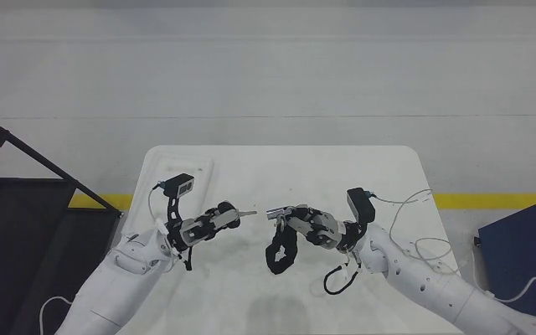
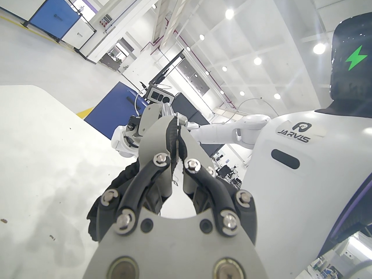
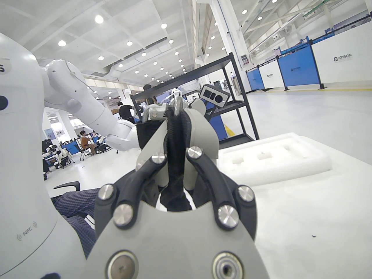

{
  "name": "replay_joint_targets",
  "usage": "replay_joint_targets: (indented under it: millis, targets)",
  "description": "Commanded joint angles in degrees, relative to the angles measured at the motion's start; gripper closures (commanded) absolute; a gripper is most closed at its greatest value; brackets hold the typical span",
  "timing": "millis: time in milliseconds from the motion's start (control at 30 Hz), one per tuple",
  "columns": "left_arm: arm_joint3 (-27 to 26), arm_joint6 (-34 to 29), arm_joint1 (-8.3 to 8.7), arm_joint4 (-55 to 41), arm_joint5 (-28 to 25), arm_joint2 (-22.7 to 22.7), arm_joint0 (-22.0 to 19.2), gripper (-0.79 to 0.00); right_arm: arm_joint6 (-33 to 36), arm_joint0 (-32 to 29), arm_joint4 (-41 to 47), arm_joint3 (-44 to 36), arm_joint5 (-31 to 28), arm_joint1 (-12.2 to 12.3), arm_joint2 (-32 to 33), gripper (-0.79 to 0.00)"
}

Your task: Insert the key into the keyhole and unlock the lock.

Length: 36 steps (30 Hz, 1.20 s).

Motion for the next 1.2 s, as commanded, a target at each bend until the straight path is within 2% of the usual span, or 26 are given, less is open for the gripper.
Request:
replay_joint_targets:
  millis: [0,267,600,1167]
  targets:
    - [0.1,0.0,-0.47,0.4,0.0,0.2,0.0,0.0,0.0,0.0,0.0,0.0,0.0,0.0,0.0,0.0]
    - [1.0,0.0,-2.26,2.3,0.0,0.4,0.3,0.0,0.0,0.0,0.0,0.0,0.0,0.0,0.0,0.0]
    - [1.5,0.2,-4.16,4.2,0.0,-2.1,1.4,0.0,0.0,0.0,0.0,0.0,0.0,0.0,0.0,0.0]
    - [-1.4,0.4,-6.4,9.3,0.0,-5.4,4.0,0.0,0.0,0.0,0.0,0.0,0.0,0.0,0.0,0.0]
